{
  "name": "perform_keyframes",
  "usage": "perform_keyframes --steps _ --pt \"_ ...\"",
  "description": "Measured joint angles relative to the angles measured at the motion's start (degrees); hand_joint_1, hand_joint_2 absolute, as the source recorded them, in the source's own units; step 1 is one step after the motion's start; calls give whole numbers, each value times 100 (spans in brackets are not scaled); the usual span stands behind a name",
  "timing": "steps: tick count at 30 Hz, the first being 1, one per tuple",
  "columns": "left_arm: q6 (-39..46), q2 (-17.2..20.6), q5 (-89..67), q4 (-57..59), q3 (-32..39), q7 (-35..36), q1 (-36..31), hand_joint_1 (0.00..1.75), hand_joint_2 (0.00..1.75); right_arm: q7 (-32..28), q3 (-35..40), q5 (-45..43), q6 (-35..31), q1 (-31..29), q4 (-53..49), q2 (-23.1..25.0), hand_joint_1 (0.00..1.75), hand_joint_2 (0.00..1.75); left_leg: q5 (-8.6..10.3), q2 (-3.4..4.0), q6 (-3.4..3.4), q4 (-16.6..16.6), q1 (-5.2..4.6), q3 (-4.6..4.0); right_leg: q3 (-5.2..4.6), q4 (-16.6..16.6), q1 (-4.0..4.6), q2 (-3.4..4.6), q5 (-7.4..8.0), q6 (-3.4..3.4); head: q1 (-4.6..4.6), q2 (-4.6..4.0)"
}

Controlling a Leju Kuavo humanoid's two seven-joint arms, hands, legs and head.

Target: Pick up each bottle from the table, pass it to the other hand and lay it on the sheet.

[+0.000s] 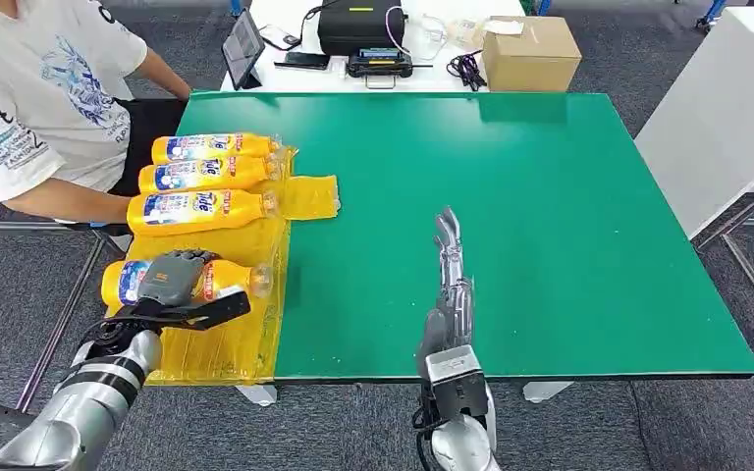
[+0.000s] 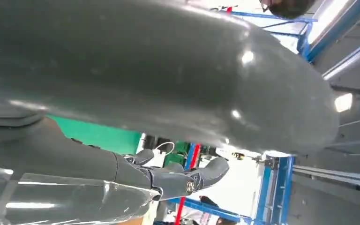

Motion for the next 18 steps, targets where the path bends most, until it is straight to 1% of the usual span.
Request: perform_keyframes --steps 1,3,4,8,14,18 --pt "-155 0 183 0 28 -120 -9 14 175 9 0 20 7 -2 20 13 0 0 0 0 0 0 0 3 4 0 0 0 0 0 0 0" --pt "-329 2 428 0 68 -261 -9 2 175 24 -2 33 7 -8 70 28 0 0 0 -1 0 0 -1 11 11 0 -1 0 0 0 -2 0" --pt "-399 2 519 0 92 -305 -7 0 175 33 -2 35 11 -15 94 33 0 0 0 -2 0 -1 -1 13 14 0 -1 -1 -1 -1 -2 0" --pt "-861 -7 1009 0 182 -392 43 0 175 120 -7 -24 120 -67 210 55 0 0 -1 0 -1 -1 -1 18 19 0 -1 0 -1 -1 -2 0" --pt "-2085 74 1702 52 276 -619 18 0 175 221 -52 -160 299 -215 439 61 0 0 -3 -11 -3 -4 -2 48 56 -1 -2 -4 -7 -3 -4 0" --pt "-2331 144 1850 94 317 -711 6 0 175 225 -57 -160 328 -284 606 66 0 0 -5 -13 -4 -6 -2 78 84 -1 -2 -4 -15 -7 -2 0"
